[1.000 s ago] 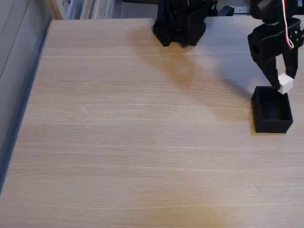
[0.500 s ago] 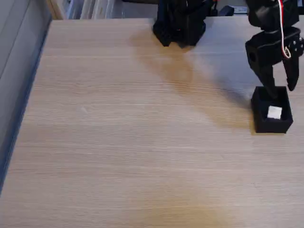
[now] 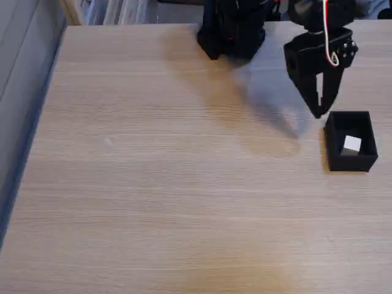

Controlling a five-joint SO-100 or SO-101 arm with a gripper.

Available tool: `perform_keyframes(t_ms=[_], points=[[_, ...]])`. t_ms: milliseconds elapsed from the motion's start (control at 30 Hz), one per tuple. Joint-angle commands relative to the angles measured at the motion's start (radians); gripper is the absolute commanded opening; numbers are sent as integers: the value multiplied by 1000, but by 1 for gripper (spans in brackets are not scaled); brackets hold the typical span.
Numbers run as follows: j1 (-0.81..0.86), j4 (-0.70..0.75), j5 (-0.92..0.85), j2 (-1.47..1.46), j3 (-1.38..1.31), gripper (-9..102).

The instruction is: Pick a white block and place it in the black box.

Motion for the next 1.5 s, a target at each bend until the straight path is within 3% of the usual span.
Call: perform_keyframes(t_ms=[0, 333, 433, 533, 667, 933, 1467], points=[[89, -8, -31, 130, 121, 0], [370, -23, -235, 566, 630, 0], [413, -14, -173, 716, 764, 0], [453, 61, -156, 857, 853, 0], [502, 202, -299, 1032, 963, 0], [460, 382, -172, 1181, 985, 0], [460, 390, -155, 1193, 986, 0]])
